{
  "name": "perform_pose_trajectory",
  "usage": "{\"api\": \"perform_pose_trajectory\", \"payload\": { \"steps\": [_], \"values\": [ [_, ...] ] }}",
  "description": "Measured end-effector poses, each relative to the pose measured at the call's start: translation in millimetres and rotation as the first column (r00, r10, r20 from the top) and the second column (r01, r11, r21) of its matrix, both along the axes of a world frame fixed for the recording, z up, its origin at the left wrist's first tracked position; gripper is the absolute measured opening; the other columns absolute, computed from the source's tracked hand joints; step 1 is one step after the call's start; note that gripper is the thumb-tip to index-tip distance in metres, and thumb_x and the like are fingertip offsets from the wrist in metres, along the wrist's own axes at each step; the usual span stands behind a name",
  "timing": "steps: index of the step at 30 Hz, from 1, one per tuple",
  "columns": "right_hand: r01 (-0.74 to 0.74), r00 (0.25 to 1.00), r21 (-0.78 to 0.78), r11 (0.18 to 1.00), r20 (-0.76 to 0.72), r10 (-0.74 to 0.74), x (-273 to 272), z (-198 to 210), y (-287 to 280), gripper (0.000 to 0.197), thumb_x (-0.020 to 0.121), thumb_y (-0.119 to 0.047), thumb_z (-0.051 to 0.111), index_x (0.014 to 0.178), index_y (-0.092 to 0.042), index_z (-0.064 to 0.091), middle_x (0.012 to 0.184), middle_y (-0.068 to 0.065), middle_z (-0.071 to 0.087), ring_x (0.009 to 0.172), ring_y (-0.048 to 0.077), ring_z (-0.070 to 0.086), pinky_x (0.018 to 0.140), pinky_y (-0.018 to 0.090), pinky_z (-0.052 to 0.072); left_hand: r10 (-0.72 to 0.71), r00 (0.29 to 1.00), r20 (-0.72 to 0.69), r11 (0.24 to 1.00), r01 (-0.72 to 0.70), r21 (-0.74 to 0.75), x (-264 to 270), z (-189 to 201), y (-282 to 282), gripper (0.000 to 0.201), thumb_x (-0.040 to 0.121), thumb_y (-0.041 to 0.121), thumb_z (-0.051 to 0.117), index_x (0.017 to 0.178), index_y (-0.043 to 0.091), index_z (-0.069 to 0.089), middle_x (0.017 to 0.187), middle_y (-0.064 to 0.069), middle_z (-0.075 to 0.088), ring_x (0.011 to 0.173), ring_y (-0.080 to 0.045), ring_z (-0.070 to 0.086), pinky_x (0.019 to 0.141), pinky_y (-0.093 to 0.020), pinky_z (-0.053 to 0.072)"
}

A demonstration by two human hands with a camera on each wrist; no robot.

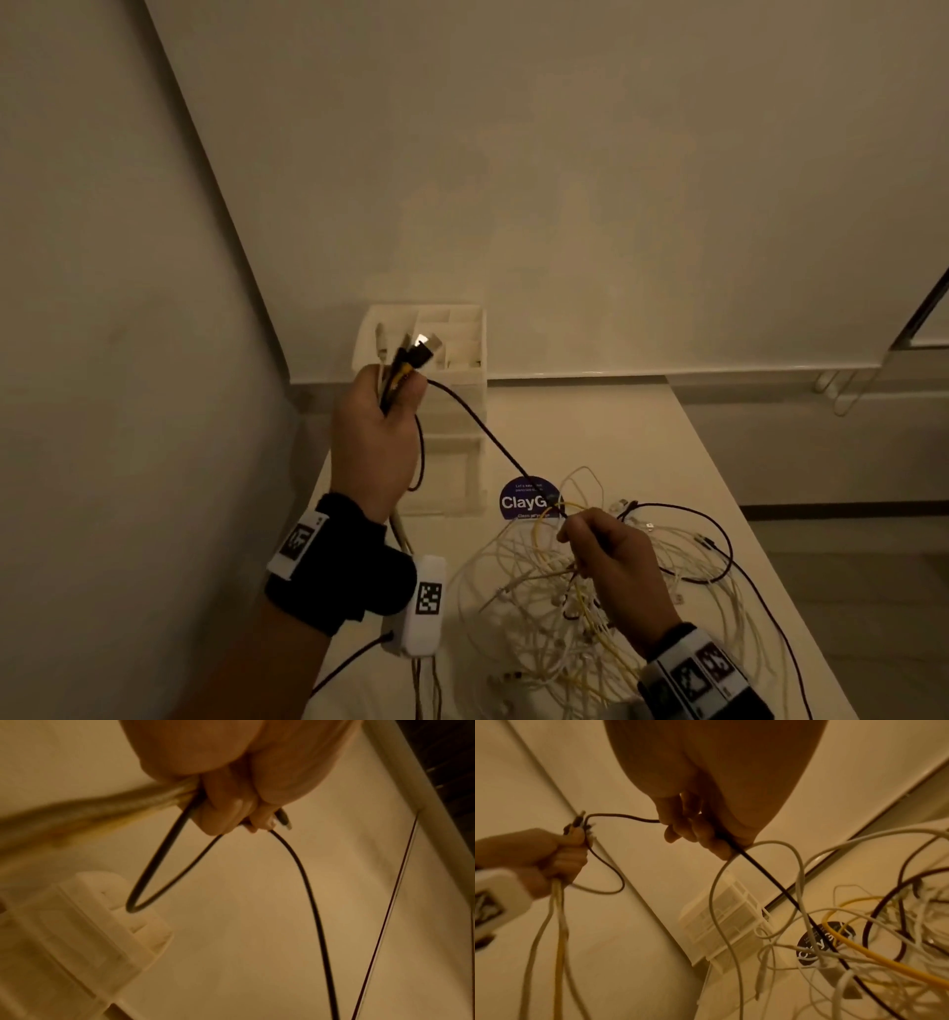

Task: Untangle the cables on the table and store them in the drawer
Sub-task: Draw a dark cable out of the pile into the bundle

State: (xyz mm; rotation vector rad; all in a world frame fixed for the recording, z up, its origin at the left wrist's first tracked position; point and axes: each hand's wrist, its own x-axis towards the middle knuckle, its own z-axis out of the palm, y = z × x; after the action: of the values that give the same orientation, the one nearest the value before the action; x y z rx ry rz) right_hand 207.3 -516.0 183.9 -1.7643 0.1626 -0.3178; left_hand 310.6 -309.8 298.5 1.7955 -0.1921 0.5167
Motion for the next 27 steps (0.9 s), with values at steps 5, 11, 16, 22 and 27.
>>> {"api": "perform_pose_trajectory", "payload": {
  "steps": [5,11,16,22,27],
  "values": [
    [0.086,0.996,0.088,0.992,-0.032,-0.084,6,8,0,0.033,0.093,-0.014,0.059,0.061,-0.006,0.060,0.052,0.005,0.040,0.052,0.017,0.035,0.054,0.035,0.032,-0.084,0.993,0.087,0.996,0.084,0.010,-28,-5,-12,0.018,0.087,0.013,0.068,0.101,0.022,0.065,0.073,0.027,0.065,0.069,0.012,0.057,0.063,-0.005,0.040],
    [-0.049,0.999,0.172,0.984,0.031,0.044,8,42,8,0.030,0.093,-0.008,0.057,0.064,-0.002,0.063,0.047,-0.004,0.046,0.051,0.017,0.029,0.052,0.033,0.027,-0.472,0.874,-0.118,0.827,0.485,0.285,-46,-35,-43,0.012,0.086,0.017,0.070,0.097,0.021,0.073,0.087,0.009,0.073,0.081,-0.005,0.067,0.073,-0.026,0.054],
    [-0.213,0.975,0.270,0.939,0.123,0.186,5,57,2,0.027,0.096,-0.008,0.051,0.077,-0.001,0.069,0.054,-0.002,0.053,0.052,0.016,0.034,0.054,0.033,0.028,-0.389,0.917,-0.083,0.866,0.395,0.305,-43,-38,-52,0.013,0.089,0.015,0.065,0.079,0.006,0.065,0.065,-0.004,0.063,0.061,-0.018,0.056,0.055,-0.028,0.043],
    [-0.220,0.967,0.185,0.958,0.171,0.189,2,38,-3,0.031,0.092,-0.022,0.050,0.079,0.001,0.066,0.060,0.004,0.051,0.058,0.018,0.043,0.060,0.029,0.038,-0.317,0.948,0.011,0.932,0.309,0.188,-34,-18,-51,0.007,0.087,0.015,0.068,0.085,0.008,0.069,0.068,-0.005,0.066,0.062,-0.019,0.056,0.060,-0.032,0.045],
    [-0.160,0.983,0.157,0.975,0.117,0.142,0,13,-2,0.030,0.091,-0.024,0.050,0.072,-0.005,0.064,0.056,0.002,0.050,0.054,0.014,0.044,0.059,0.024,0.039,-0.189,0.977,0.096,0.981,0.183,0.070,-17,-4,-33,0.003,0.088,0.013,0.066,0.089,0.013,0.069,0.073,0.006,0.066,0.068,-0.004,0.059,0.059,-0.010,0.041]
  ]
}}
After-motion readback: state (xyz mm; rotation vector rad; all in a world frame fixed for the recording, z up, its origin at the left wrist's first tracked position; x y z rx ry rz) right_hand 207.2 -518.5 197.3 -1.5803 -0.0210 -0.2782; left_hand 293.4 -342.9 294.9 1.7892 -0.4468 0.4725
